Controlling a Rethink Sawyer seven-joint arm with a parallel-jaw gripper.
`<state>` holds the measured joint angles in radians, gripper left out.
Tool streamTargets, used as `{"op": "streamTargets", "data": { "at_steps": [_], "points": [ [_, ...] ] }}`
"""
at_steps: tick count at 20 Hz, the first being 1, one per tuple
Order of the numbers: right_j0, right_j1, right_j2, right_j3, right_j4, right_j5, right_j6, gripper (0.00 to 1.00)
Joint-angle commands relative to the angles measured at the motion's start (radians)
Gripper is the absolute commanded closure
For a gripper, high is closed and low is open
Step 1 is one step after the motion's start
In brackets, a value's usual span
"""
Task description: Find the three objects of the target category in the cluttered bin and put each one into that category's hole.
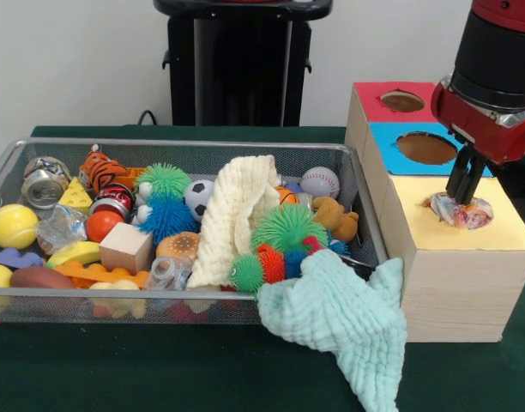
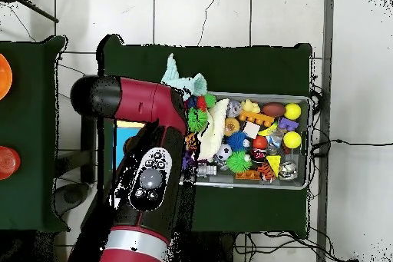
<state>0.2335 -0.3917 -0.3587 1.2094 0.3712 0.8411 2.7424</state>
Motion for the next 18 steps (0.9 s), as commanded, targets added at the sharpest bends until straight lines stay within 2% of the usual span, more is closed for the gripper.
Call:
{"op": "streamTargets", "data": {
  "at_steps": [1, 6, 13, 18],
  "points": [
    [-0.028, 0.068, 0.111, 0.109, 0.014, -0.047, 0.107, 1.0],
    [-0.047, 0.117, 0.11, 0.104, -0.024, -0.131, 0.054, 1.0],
    [-0.05, 0.062, 0.097, 0.125, -0.023, -0.079, 0.043, 1.0],
    [-0.057, 0.029, 0.1, 0.169, -0.023, -0.098, 0.031, 1.0]
  ]
}}
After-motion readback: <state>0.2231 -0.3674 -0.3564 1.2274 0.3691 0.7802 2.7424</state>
